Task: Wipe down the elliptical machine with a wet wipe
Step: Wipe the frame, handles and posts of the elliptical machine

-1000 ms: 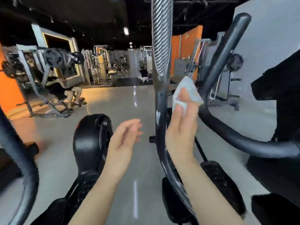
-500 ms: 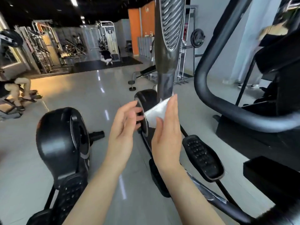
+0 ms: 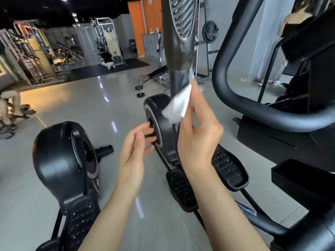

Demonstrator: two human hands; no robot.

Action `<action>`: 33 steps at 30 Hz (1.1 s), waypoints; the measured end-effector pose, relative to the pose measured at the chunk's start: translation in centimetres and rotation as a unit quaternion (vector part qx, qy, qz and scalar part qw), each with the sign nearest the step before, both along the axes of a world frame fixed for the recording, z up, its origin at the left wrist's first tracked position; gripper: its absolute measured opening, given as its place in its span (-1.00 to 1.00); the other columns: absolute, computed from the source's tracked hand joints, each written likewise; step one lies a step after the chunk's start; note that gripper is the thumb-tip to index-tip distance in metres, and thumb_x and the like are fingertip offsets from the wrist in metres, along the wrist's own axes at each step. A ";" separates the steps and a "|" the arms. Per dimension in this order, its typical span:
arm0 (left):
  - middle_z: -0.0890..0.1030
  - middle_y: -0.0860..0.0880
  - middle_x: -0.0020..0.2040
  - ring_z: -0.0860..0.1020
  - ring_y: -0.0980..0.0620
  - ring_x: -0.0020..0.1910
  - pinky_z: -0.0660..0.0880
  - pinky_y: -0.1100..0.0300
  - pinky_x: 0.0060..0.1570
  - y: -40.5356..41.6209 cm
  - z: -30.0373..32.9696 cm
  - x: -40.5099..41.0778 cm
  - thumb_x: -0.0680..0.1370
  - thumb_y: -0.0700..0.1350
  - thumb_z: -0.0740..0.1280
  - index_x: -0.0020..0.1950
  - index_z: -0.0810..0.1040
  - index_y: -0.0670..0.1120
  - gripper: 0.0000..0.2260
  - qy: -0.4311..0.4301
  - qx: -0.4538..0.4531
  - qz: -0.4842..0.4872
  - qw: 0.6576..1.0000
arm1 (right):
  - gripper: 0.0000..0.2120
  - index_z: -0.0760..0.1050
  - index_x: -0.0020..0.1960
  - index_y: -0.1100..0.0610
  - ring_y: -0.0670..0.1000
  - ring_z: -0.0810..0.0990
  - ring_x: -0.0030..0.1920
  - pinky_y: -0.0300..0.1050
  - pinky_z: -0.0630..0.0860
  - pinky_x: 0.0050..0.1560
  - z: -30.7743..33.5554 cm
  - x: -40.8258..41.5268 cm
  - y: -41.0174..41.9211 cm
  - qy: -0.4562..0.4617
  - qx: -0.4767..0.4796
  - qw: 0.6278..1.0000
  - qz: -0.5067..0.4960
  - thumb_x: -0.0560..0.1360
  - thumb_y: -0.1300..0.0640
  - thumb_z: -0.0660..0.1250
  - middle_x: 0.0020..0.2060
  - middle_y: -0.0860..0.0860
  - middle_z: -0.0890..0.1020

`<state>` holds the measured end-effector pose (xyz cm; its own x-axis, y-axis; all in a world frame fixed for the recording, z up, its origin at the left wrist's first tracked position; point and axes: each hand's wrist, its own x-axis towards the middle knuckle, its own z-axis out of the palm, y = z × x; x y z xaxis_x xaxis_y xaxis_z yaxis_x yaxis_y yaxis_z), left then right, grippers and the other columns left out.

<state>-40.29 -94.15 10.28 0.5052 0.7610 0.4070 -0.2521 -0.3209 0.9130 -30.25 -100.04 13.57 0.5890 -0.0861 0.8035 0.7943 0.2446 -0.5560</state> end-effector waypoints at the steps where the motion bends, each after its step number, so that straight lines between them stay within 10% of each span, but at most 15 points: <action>1: 0.65 0.18 0.04 0.62 0.10 0.06 0.54 0.23 0.09 0.0 0.1 -0.1 0.57 0.07 0.10 0.16 0.53 0.11 -0.73 -0.003 0.001 0.002 1.000 | -0.69 0.47 0.30 0.32 -0.01 0.58 0.20 -0.17 0.49 0.24 1.1 0.3 0.4 -0.030 0.023 0.999 -0.012 0.58 0.28 0.21 0.17 0.13 0.61; 7: 0.65 0.13 0.04 0.63 0.11 0.03 0.55 0.24 0.04 -0.1 -0.4 -0.8 0.57 0.07 0.09 0.15 0.54 0.09 -0.71 -0.012 -0.012 0.007 1.000 | -0.74 0.54 0.22 0.32 0.16 0.49 0.32 0.02 0.44 0.34 -5.7 1.3 0.1 -0.228 -0.113 0.963 -0.089 0.55 0.42 0.27 0.25 0.18 0.54; 16: 0.64 0.15 0.03 0.63 0.09 0.02 0.56 0.24 0.04 -0.3 -0.8 -0.5 0.59 0.05 0.11 0.15 0.52 0.08 -0.74 -0.014 -0.041 0.014 0.999 | -0.79 0.64 0.14 0.19 0.04 0.48 0.21 -0.04 0.41 0.20 0.5 5.9 -4.3 -0.573 -0.270 0.749 -0.194 0.57 0.27 0.29 0.19 0.06 0.63; 28: 0.61 0.03 0.10 0.61 0.05 0.05 0.57 0.14 0.08 -1.1 -1.7 -0.7 0.68 -0.03 0.07 0.21 0.51 0.04 -0.75 0.003 -0.076 0.016 0.997 | -0.78 0.59 0.14 0.27 0.17 0.53 0.26 0.04 0.25 0.45 2.4 8.1 -5.0 -0.700 -0.386 0.582 -0.149 0.54 0.38 0.27 0.24 0.21 0.58; 33: 0.61 0.00 0.09 0.62 0.06 0.02 0.58 0.14 0.06 -1.4 -2.8 -1.1 0.67 -0.05 0.08 0.16 0.52 0.06 -0.77 0.004 -0.089 0.019 0.996 | -0.71 0.45 0.30 0.27 0.25 0.22 0.45 0.10 0.08 0.48 -4.5 6.9 -5.5 -0.735 -0.490 0.388 -0.262 0.59 0.28 0.20 0.28 0.26 0.51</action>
